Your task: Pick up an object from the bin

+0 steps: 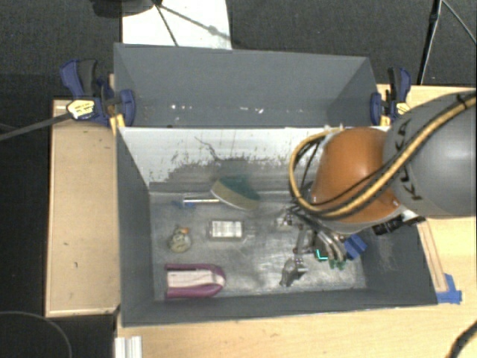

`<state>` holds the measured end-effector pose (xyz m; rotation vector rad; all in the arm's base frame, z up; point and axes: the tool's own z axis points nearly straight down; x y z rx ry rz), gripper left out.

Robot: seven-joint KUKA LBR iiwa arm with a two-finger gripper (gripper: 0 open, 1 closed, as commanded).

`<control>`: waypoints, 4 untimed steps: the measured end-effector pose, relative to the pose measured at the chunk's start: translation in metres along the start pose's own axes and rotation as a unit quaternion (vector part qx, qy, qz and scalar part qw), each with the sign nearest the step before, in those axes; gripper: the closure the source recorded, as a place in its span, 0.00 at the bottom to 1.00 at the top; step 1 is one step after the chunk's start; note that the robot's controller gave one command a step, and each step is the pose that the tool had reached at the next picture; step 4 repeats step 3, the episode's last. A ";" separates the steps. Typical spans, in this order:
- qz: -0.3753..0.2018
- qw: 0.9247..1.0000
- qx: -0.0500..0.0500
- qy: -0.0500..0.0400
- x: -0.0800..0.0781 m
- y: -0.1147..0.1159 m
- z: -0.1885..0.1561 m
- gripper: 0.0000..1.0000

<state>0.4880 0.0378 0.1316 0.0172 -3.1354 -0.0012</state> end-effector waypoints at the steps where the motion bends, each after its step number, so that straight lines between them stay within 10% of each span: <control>1: -0.034 0.999 0.000 -0.007 -0.056 0.071 0.062 0.00; 2: -0.030 0.999 -0.001 -0.012 -0.058 0.068 0.056 1.00; 3: -0.020 1.000 -0.001 -0.009 -0.043 0.064 -0.123 1.00; 4: -0.020 1.000 -0.001 -0.009 -0.043 0.064 -0.123 1.00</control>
Offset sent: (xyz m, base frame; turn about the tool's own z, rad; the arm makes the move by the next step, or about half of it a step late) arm 0.0520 0.0683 -0.0616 -0.0618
